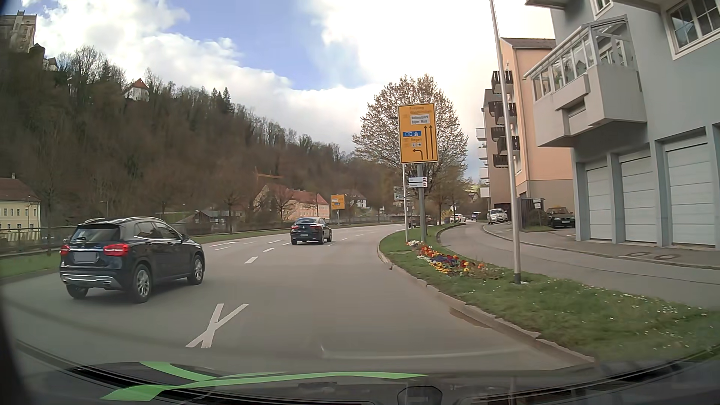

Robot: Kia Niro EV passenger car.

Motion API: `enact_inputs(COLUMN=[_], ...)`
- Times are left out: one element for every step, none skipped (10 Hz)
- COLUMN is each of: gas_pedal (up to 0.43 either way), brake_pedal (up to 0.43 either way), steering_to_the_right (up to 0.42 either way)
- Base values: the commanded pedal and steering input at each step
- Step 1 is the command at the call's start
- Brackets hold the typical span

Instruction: Follow the waypoints while adhering to traffic rules and regulations

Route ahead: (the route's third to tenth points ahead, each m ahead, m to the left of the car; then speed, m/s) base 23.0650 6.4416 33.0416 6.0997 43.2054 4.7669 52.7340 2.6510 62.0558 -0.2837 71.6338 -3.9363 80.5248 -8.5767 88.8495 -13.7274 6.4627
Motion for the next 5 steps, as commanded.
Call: enact_inputs(gas_pedal=[0.059, 0.079, 0.098, 0.098, 0.098], brake_pedal=[0.0, 0.0, 0.0, 0.0, 0.0], steering_to_the_right=[-0.101, -0.089, -0.087, -0.087, -0.087])
